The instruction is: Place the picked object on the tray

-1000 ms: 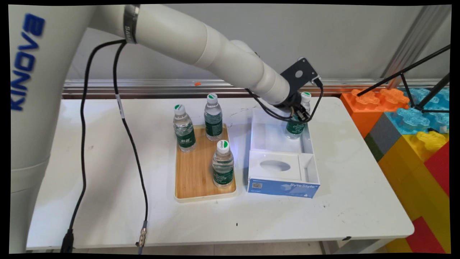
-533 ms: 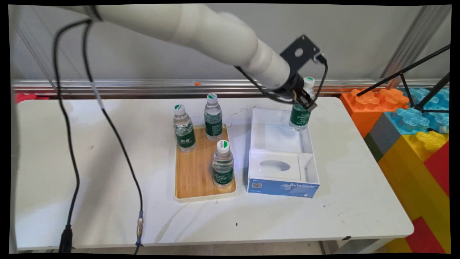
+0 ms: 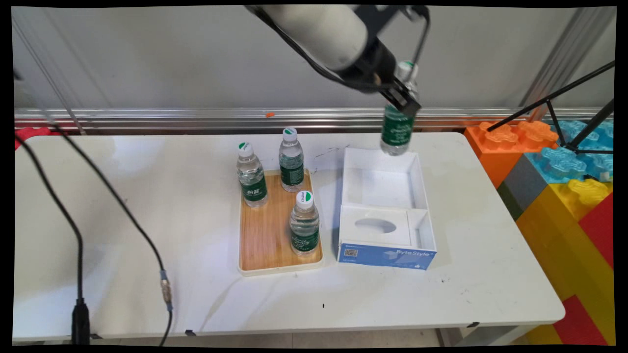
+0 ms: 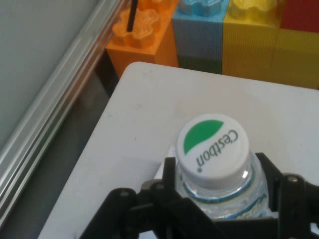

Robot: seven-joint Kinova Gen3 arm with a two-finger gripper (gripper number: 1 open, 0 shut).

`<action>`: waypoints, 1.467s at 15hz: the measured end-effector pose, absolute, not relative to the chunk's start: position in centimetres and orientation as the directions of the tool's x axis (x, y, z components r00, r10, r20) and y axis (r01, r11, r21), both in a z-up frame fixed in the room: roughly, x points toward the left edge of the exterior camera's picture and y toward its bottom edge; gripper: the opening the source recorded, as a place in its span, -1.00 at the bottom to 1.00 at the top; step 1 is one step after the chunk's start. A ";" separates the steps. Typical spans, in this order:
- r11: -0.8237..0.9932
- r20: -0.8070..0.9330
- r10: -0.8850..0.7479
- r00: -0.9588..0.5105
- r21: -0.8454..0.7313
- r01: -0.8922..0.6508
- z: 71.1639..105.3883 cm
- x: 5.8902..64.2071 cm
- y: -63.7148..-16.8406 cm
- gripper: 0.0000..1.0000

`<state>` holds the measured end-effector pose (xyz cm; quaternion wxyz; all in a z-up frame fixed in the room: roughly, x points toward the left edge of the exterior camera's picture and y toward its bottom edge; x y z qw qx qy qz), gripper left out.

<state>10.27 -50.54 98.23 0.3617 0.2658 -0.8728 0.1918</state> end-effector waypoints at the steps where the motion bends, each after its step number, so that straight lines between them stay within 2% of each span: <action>1: 0.786 0.724 -0.332 -0.604 -0.141 -0.601 99.4 11.7 -49.7 -1.00; 6: 0.810 0.682 -0.331 -0.653 -0.150 -0.567 102.4 20.3 -45.7 -1.00; 11: 0.843 0.659 -0.306 -0.687 -0.148 -0.517 103.2 28.3 -42.3 -1.00; 16: 0.875 0.650 -0.298 -0.699 -0.106 -0.472 100.8 34.6 -39.5 -1.00; 22: 0.916 0.684 -0.230 -0.692 -0.089 -0.392 94.9 36.5 -37.5 -1.00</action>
